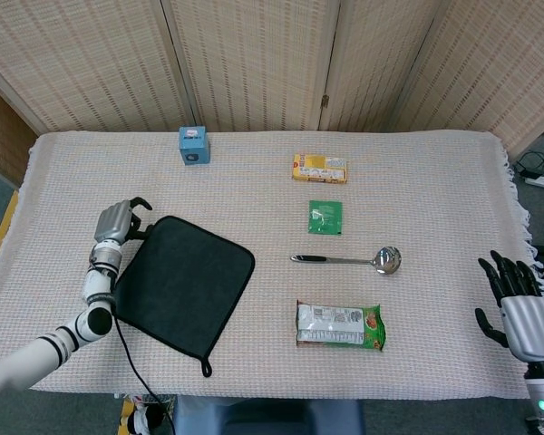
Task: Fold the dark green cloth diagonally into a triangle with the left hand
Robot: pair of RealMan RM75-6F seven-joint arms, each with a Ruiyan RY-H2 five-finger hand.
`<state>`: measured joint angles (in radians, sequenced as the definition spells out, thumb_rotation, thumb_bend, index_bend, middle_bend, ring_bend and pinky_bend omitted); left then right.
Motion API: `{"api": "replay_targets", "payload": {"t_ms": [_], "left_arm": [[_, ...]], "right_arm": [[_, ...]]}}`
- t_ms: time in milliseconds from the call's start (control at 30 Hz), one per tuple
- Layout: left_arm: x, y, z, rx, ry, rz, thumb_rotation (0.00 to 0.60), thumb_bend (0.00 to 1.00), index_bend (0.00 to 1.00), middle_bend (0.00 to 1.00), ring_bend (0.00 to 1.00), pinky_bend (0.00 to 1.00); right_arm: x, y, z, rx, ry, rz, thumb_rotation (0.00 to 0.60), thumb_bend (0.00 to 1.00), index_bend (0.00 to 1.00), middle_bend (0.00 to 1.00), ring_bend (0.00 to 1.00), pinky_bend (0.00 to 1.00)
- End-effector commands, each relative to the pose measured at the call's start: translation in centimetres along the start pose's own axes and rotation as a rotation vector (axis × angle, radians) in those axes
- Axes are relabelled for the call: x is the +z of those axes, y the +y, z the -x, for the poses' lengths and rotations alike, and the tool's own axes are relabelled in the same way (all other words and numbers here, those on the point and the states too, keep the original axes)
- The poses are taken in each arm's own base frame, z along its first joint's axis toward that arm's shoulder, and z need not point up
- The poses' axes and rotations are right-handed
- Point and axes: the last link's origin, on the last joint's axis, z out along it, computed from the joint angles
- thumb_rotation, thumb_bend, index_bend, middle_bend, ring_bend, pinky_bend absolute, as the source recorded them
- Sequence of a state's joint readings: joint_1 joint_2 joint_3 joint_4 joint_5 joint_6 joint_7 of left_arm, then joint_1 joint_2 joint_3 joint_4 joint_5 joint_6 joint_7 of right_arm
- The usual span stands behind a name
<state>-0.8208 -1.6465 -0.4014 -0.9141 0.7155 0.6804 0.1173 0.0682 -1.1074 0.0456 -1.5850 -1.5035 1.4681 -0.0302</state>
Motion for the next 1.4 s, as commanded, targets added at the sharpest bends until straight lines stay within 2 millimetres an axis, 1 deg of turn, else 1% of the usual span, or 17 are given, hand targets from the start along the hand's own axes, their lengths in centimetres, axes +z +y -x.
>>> {"api": "replay_targets", "payload": {"t_ms": [33,300,433,867,1133,1400], "left_arm": [[1.4,1.9,1.4,-0.035,-0.043,0.024,0.600,0.44,0.41,1.00,1.00,1.00],[2.5,3.1,3.1,-0.020,-0.077,0.043,0.600,0.44,0.42,1.00,1.00,1.00],[3.1,3.0,3.7,0.011,-0.078,0.034,0.600,0.44,0.42,1.00,1.00,1.00],[3.9,1.6,4.1,0.095,-0.085,-0.005,0.600,0.44,0.44,1.00,1.00,1.00],[4.1,1.5,4.4,0.084,-0.101,-0.017,0.600,0.44,0.44,1.00,1.00,1.00],[4.3,1.4,3.9,0.058,-0.086,-0.020,0.600,0.44,0.43,1.00,1.00,1.00]], "right_arm": [[0.0,0.4,-0.1,-0.002,0.001,0.016,0.600,0.46,0.00,0.00,0.00,0.00],[-0.2,0.9,-0.2,-0.004,0.007,0.040,0.600,0.46,0.00,0.00,0.00,0.00],[-0.4,1.1,-0.4,-0.001,0.015,0.048,0.600,0.46,0.00,0.00,0.00,0.00],[-0.4,1.5,-0.3,-0.004,0.007,0.059,0.600,0.46,0.00,0.00,0.00,0.00],[-0.3,1.5,-0.2,-0.007,0.000,0.063,0.600,0.46,0.00,0.00,0.00,0.00],[-0.2,1.7,-0.1,-0.010,-0.007,0.075,0.600,0.46,0.00,0.00,0.00,0.00]]}}
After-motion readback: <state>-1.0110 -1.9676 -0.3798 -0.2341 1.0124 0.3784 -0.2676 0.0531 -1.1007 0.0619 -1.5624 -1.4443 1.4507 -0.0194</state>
